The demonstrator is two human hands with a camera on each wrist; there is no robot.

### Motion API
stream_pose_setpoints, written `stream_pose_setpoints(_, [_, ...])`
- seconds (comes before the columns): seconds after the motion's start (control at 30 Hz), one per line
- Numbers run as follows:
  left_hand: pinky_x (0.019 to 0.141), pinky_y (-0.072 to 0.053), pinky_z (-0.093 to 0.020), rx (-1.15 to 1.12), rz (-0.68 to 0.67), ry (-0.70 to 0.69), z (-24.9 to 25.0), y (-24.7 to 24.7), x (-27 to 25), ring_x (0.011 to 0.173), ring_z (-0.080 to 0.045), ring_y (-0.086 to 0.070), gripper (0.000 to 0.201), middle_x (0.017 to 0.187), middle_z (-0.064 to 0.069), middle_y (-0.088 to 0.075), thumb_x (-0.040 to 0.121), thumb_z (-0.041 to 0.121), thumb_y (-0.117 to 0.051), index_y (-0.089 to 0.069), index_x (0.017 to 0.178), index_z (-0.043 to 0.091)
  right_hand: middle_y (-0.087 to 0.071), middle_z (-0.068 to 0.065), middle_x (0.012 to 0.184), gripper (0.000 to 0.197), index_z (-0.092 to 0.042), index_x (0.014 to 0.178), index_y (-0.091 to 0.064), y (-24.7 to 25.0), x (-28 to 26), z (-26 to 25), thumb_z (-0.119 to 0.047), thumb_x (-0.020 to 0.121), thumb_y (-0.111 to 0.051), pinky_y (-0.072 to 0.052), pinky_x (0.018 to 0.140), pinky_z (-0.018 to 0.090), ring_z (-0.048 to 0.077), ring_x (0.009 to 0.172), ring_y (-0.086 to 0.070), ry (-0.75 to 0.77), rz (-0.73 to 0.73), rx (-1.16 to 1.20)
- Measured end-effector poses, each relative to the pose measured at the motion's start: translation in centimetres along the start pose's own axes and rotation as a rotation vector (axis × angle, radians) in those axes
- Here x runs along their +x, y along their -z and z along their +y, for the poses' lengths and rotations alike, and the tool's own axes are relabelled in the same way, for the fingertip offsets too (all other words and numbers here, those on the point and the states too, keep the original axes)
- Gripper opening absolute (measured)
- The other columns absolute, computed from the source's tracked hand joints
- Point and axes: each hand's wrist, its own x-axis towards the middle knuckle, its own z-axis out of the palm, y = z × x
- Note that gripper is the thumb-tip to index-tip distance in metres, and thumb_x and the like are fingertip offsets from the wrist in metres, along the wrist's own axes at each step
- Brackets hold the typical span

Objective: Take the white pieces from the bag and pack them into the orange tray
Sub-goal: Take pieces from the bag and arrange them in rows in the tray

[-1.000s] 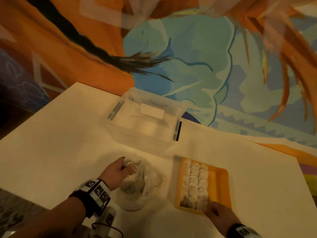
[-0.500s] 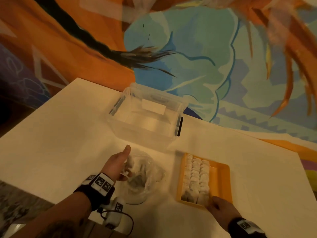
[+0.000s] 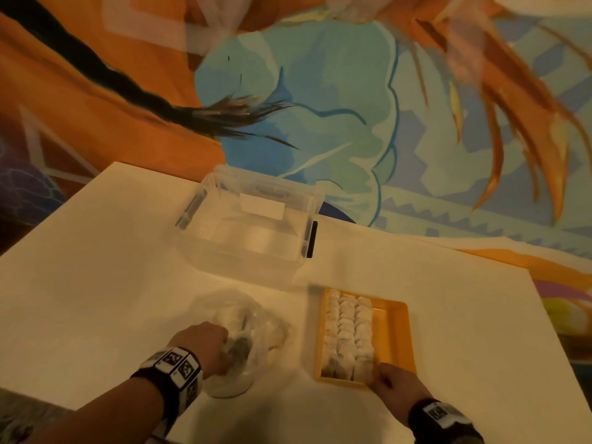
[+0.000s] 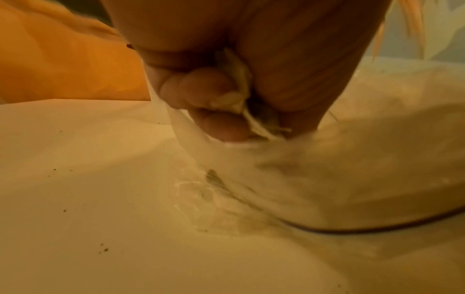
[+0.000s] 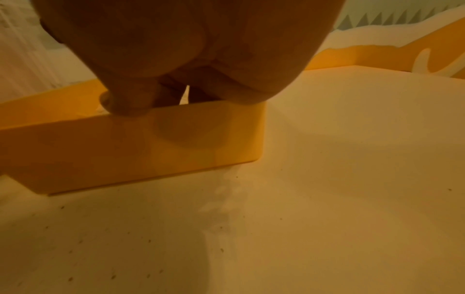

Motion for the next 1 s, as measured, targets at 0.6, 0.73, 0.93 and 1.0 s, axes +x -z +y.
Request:
stream_pose_setpoints(0.6, [0.050, -0.046, -0.025, -0.803, 0.217, -0.053, -2.2, 5.6, -1.0, 0.043, -0.013, -0.056, 0.018, 0.059, -0.005, -0.068, 0.080, 0.030, -0.076, -0.064, 0.083, 0.017, -0.060, -0.007, 0.105, 0.015, -0.039, 0.098, -0.053, 0.6, -0.2, -0.1, -0.053, 0.093, -0.051, -0.043, 0.084, 0.022, 0.013, 0.101, -0.057, -0.008, -0.012, 0.024])
stream_pose_setpoints(0.73, [0.044, -0.043, -0.024, -1.023, 0.165, 0.001, -2.1, 4.8, -1.2, 0.049, -0.016, -0.056, 0.011, 0.083, -0.009, -0.072, 0.090, 0.022, -0.066, -0.069, 0.099, 0.030, -0.059, -0.007, 0.104, 0.012, -0.041, 0.094, -0.050, 0.6, -0.2, -0.3, -0.053, 0.093, -0.050, -0.042, 0.081, 0.022, 0.014, 0.102, -0.057, -0.012, -0.018, 0.019])
stream_pose_setpoints(0.93, [0.045, -0.030, -0.021, -1.332, 0.145, 0.064, -0.2, 3.7, -2.2, 0.055, -0.023, -0.062, 0.008, 0.086, -0.019, -0.073, 0.090, 0.022, -0.068, -0.070, 0.093, 0.014, -0.064, -0.004, 0.106, 0.029, -0.032, 0.098, -0.060, 0.7, -0.2, -0.2, -0.058, 0.088, -0.054, -0.045, 0.085, 0.024, 0.014, 0.100, -0.059, 0.004, -0.008, 0.006])
stream_pose_setpoints(1.0, [0.045, -0.029, -0.020, -1.428, 0.117, 0.013, 1.5, 4.4, -3.0, 0.057, -0.024, -0.062, 0.010, 0.089, -0.016, -0.075, 0.092, 0.018, -0.066, -0.064, 0.092, 0.008, -0.064, -0.006, 0.101, 0.035, -0.029, 0.098, -0.064, 0.9, -0.4, -0.2, -0.060, 0.086, -0.054, -0.045, 0.082, 0.023, 0.010, 0.094, -0.058, 0.016, -0.007, 0.008])
